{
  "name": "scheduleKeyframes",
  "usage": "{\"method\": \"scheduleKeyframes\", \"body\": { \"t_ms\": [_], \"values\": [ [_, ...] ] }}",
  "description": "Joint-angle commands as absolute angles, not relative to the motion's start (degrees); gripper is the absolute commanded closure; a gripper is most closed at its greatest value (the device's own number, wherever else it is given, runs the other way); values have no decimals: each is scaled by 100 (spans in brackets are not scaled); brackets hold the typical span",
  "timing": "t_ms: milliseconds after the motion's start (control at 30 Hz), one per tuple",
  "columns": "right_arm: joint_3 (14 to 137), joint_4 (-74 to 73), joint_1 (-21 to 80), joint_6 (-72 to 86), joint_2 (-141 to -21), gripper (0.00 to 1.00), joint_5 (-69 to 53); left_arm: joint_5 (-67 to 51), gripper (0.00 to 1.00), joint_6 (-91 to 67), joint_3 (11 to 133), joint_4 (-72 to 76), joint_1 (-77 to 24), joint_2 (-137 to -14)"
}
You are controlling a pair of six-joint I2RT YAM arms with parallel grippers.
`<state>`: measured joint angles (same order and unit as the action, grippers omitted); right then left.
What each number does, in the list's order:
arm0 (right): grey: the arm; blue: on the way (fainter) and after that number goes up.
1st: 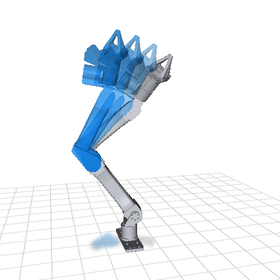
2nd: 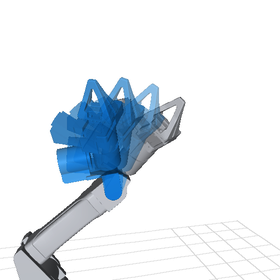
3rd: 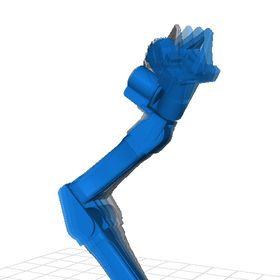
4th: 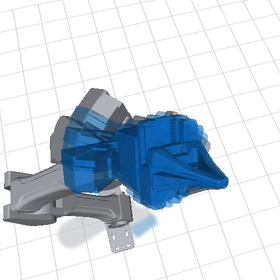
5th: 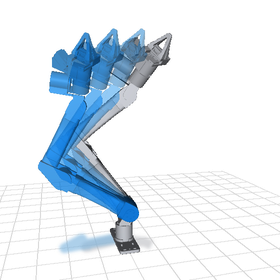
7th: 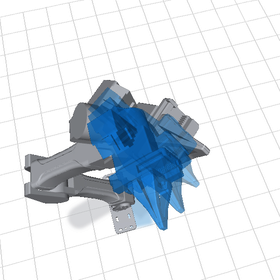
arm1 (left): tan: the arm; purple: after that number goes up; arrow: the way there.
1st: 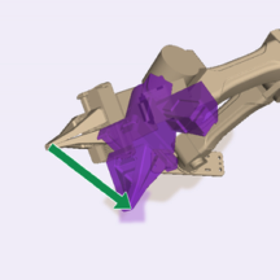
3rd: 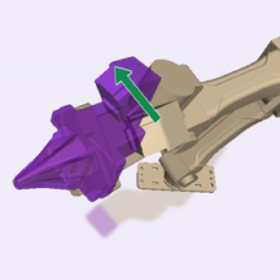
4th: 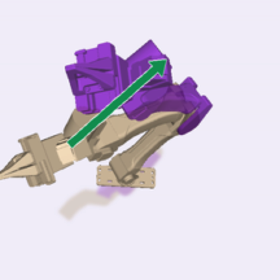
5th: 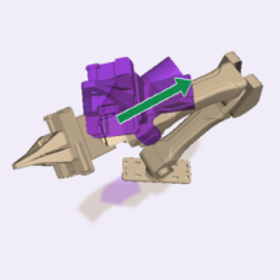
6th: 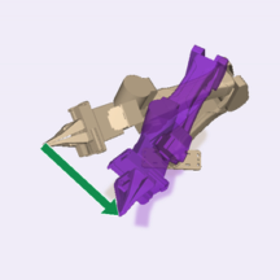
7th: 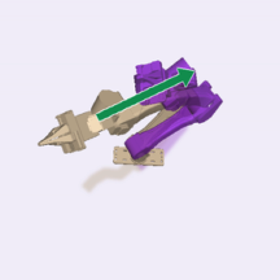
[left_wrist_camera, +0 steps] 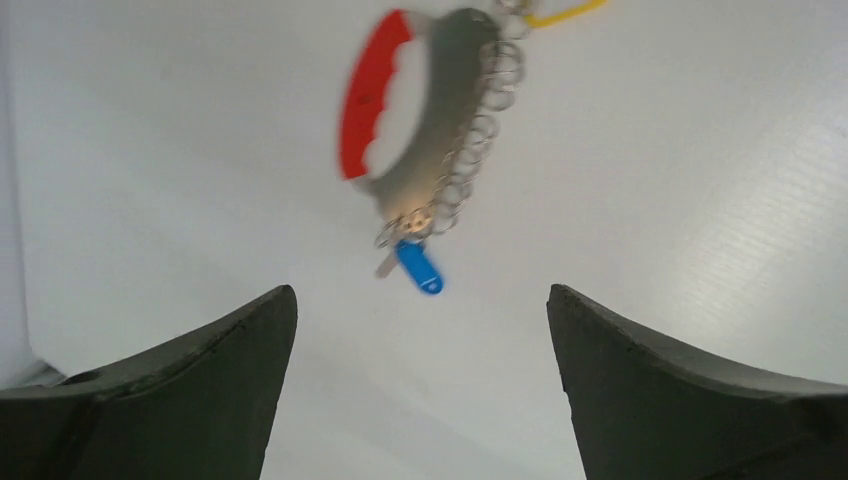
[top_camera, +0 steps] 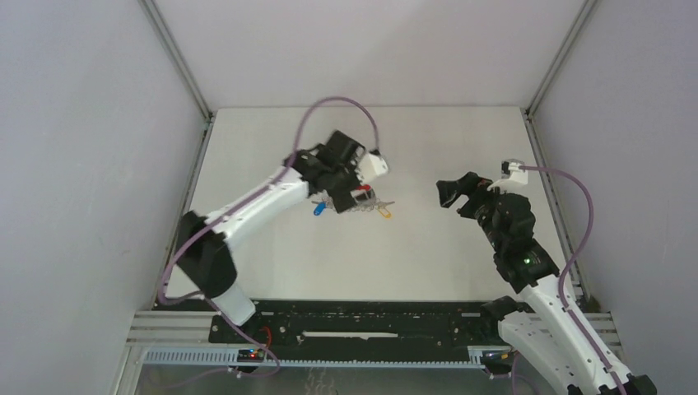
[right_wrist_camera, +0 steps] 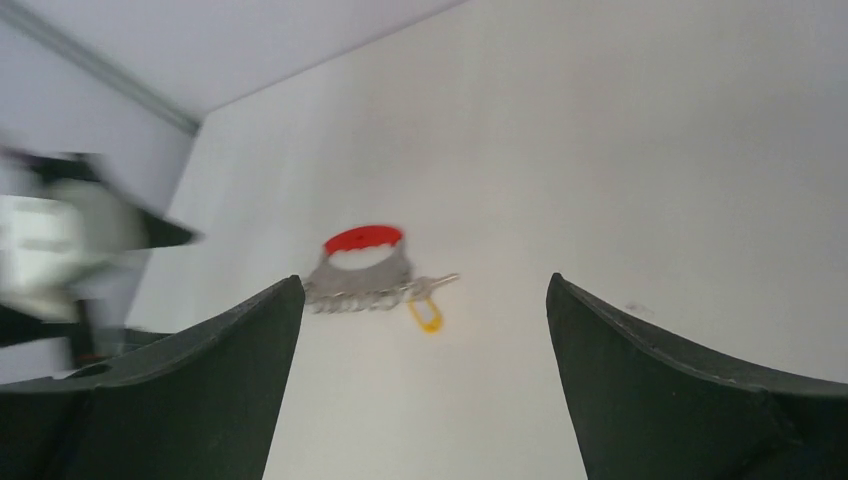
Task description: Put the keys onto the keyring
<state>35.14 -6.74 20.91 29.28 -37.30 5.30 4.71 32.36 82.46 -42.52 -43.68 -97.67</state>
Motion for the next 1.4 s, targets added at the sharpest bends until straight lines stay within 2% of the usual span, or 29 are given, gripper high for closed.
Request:
{"method": "scheduleKeyframes", "body": {
  "t_ms": [0, 67, 200, 367, 567, 700, 933, 1033, 1100, 1133, 1167, 1233, 1300, 1367],
  "values": [
    [3543, -881, 1698, 2576, -3965, 0, 1532, -393, 0, 2749, 8579, -5111, -3248, -8460],
    [3300, -483, 1543, 2146, -4204, 0, 1955, -670, 0, 2485, 8026, -4439, -2490, -7847],
    [2886, 363, 1304, 1456, -4736, 0, 2748, -1096, 0, 1811, 6016, -2414, -1153, -6565],
    [2458, 1185, 836, 1277, -5166, 0, 2966, -675, 0, 1658, 3844, -387, -584, -5801],
    [1182, 3405, 428, 1124, -5256, 0, 2454, -909, 0, 1290, 2505, 1746, -19, -5762],
    [1062, 4247, 169, 1141, -5989, 0, 2289, -653, 0, 1138, 1986, 3142, 110, -5799],
    [1282, 5194, -119, 1111, -7108, 0, 1992, -791, 0, 710, 1778, 3915, 265, -6109],
    [1125, 5646, 129, 609, -7261, 0, 1513, -740, 0, 622, 836, 5596, 336, -6310],
    [556, 7308, 479, 182, -7722, 0, 1523, -481, 0, 475, 194, 7320, 334, -6677],
    [257, 8279, 732, -24, -8048, 0, 1924, -259, 0, 403, 166, 7285, 335, -6657],
    [211, 8535, 940, -223, -8189, 0, 2172, -188, 0, 378, 195, 7182, 351, -6720],
    [594, 7721, 841, -131, -7974, 0, 2059, -139, 0, 299, 236, 7953, 344, -7360],
    [1321, 5892, 408, 409, -7764, 0, 1715, -29, 0, 348, 642, 6704, 344, -7063],
    [1355, 5719, -90, 562, -7800, 0, 857, -39, 0, 190, 954, 6402, 407, -7239]
  ]
}}
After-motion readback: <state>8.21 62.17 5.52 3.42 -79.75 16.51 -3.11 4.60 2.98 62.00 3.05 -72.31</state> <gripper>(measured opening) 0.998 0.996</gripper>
